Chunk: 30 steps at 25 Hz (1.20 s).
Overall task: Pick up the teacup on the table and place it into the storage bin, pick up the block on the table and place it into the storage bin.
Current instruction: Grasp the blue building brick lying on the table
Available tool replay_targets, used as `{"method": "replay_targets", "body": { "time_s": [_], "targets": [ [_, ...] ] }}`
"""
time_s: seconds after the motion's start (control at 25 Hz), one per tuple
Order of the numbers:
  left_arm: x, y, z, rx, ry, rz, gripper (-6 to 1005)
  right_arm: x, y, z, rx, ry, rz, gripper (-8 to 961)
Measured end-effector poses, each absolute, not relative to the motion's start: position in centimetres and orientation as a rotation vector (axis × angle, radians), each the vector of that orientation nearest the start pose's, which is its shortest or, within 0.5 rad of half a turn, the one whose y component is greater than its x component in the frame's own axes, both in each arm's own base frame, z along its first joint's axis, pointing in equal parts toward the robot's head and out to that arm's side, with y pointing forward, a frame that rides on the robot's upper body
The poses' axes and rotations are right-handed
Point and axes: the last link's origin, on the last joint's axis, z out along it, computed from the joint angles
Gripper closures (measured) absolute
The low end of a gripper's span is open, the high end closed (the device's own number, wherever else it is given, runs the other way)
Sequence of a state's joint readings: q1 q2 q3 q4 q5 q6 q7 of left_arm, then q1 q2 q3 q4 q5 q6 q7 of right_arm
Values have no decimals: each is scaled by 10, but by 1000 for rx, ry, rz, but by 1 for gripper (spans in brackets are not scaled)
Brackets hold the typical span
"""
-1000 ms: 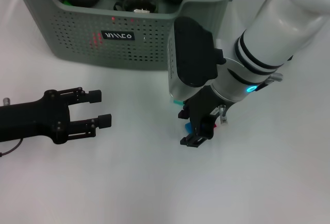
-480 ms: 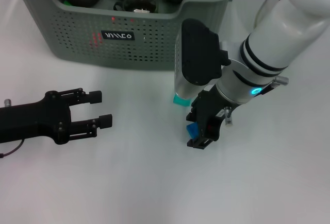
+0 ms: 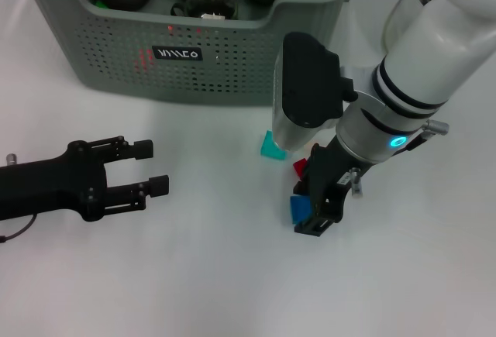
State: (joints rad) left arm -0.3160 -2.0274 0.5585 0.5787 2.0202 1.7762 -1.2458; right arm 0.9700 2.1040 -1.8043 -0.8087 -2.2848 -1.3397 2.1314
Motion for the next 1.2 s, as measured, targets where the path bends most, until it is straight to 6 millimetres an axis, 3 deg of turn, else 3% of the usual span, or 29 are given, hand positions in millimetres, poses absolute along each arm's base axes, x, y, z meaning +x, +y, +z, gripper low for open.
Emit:
{"method": "replay_targets", "body": {
  "time_s": [1.2],
  "targets": [
    [-324,239,17,-2658,-784,-865,275,136,342,-118,-3093,63,-837,350]
  ]
}}
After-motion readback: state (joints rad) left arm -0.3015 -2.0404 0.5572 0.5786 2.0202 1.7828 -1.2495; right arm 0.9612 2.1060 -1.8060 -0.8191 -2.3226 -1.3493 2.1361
